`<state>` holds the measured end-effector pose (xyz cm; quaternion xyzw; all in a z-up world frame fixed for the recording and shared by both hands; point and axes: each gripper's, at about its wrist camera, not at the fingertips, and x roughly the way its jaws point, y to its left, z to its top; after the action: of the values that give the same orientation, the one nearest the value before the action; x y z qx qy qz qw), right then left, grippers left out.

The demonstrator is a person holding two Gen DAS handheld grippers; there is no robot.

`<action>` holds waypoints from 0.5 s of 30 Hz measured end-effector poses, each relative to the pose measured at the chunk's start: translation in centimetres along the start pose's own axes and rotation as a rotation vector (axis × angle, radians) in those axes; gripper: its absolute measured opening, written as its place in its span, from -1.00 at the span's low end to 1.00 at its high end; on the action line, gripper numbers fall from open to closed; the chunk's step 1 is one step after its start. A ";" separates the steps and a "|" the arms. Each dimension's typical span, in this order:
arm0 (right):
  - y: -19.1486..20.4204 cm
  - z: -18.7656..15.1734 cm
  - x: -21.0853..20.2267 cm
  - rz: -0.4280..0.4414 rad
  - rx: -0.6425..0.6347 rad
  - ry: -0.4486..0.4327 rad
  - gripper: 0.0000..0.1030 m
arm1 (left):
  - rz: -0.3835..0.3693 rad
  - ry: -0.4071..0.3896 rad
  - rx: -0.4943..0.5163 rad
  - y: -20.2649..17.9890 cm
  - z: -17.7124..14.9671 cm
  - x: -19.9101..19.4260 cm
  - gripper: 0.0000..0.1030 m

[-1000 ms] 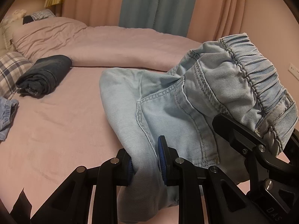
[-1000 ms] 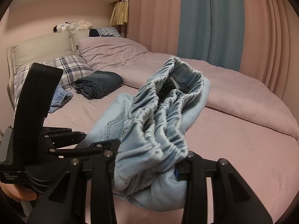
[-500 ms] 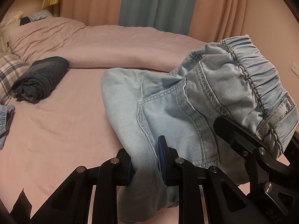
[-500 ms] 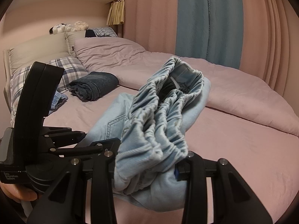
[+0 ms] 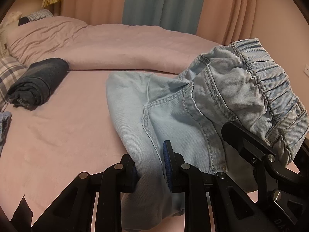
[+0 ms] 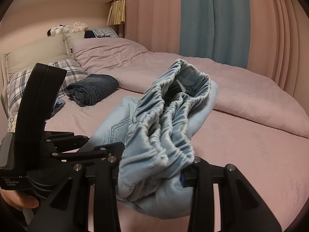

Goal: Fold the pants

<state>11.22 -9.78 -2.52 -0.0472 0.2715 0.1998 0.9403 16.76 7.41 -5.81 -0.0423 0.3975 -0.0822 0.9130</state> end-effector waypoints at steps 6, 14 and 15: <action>0.0 0.0 0.7 0.001 0.002 0.002 -0.27 | 0.007 0.001 0.000 0.1 0.1 0.3 -0.58; 0.0 0.1 1.4 -0.002 0.012 0.001 -0.27 | 0.013 0.001 0.000 0.2 0.2 1.0 -0.58; 0.0 0.1 1.6 -0.002 0.015 0.002 -0.27 | 0.013 0.002 -0.001 0.2 0.3 1.1 -0.58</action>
<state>12.51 -9.21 -3.31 -0.0406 0.2738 0.1968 0.9406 17.75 7.45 -6.45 -0.0400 0.3988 -0.0760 0.9130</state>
